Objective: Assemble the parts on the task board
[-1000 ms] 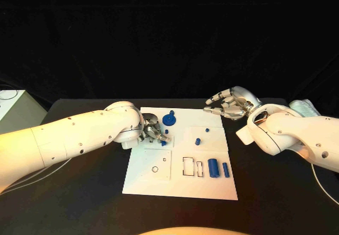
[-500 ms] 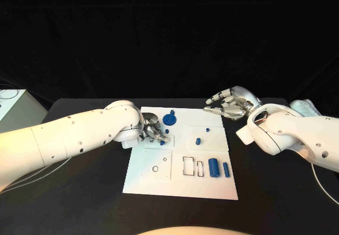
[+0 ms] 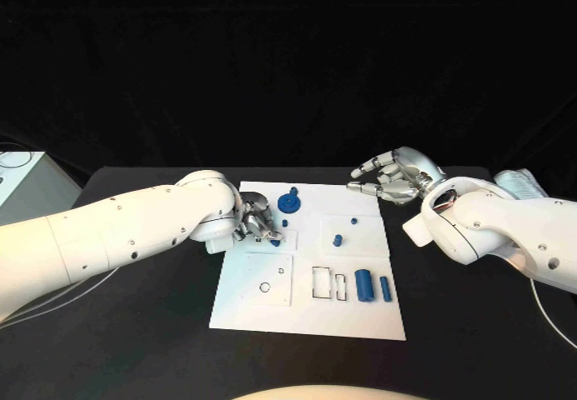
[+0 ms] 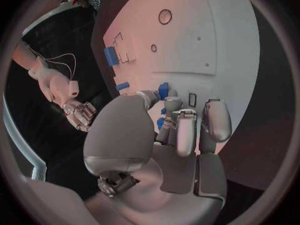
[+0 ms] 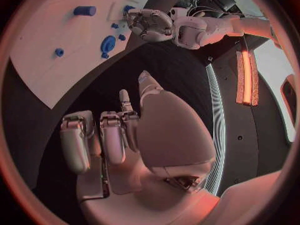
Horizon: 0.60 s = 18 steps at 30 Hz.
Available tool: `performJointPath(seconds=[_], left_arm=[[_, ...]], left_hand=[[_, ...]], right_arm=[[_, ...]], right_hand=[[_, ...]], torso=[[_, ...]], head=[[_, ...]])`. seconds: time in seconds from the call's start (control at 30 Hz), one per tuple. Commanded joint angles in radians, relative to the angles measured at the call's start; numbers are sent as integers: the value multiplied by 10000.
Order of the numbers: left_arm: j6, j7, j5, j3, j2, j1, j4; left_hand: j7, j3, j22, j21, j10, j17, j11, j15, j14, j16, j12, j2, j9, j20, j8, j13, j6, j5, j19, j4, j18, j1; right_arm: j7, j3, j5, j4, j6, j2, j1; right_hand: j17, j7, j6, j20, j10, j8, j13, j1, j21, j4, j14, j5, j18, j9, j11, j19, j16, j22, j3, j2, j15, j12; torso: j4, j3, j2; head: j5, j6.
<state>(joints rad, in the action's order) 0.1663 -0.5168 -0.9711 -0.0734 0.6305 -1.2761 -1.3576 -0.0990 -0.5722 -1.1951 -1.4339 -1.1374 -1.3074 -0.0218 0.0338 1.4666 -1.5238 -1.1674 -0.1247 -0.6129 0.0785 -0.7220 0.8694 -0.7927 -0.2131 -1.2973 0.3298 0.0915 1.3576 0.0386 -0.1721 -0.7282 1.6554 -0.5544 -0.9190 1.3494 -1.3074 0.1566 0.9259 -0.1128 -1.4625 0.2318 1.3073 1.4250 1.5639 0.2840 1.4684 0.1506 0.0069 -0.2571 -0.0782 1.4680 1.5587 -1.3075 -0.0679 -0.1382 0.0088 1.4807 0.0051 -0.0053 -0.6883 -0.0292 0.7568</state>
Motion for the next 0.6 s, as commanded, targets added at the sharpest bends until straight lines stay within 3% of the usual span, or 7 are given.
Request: performJointPath(seconds=[0.03, 0.17, 0.3, 0.6], left_arm=[[-27, 9, 119, -11, 56, 30, -52], [-136, 10, 162, 22, 142, 30, -110], [-381, 31, 327, 51, 238, 29, -182], [-1128, 107, 418, 98, 323, 26, -299]], left_hand=[[72, -1286, -3, -36, -23, -1851, 17, 15, 688, -59, 46, -143, -612, -4, -277, 38, -15, -18, -7, -1155, -116, -146], [70, -1804, -6, -42, -108, -1905, 20, 20, 715, -85, 0, -286, -737, -8, -343, 122, -38, -21, 0, -1436, -113, -386], [97, -2548, -125, -100, -336, -2067, 57, 57, 796, -171, -104, -605, -869, -40, -403, 325, -169, -92, -90, -1918, -133, -749], [213, -3098, -444, -233, -942, -2443, 183, 175, 967, -369, -373, -1017, -964, -149, -379, 863, -570, -783, -360, -2473, -195, -1279]], right_arm=[[-93, 1, -64, -5, 157, 7, -18], [-86, 1, -62, -6, 181, 7, -31], [-85, 1, -52, -12, 194, 5, -47], [-90, 1, -43, -24, 190, 15, -74]], right_hand=[[-2320, -7, -38, 80, -153, 39, 1751, -63, -33, 29, 938, 37, -41, -9, 39, 978, -37, -2567, 14, -1, -79, -55], [-2320, -7, -38, 80, -153, 39, 1751, -63, -33, 29, 938, 37, -41, -9, 39, 978, -37, -2567, 14, -1, -79, -55], [-2325, -6, -43, 80, -157, 41, 1755, -71, -35, 31, 940, 37, -40, -9, 39, 977, -35, -2566, 16, -2, -79, -51], [-2321, -6, -47, 81, -154, 41, 1752, -83, -32, 35, 939, 36, -41, -8, 38, 978, -37, -2568, 20, 0, -80, -54]], torso=[[-3, 4, 9], [-10, 8, 8], [-1, 8, 12], [-18, 25, 0]], head=[[-5, -7], [-15, -3], [-14, -4], [-49, -8]])
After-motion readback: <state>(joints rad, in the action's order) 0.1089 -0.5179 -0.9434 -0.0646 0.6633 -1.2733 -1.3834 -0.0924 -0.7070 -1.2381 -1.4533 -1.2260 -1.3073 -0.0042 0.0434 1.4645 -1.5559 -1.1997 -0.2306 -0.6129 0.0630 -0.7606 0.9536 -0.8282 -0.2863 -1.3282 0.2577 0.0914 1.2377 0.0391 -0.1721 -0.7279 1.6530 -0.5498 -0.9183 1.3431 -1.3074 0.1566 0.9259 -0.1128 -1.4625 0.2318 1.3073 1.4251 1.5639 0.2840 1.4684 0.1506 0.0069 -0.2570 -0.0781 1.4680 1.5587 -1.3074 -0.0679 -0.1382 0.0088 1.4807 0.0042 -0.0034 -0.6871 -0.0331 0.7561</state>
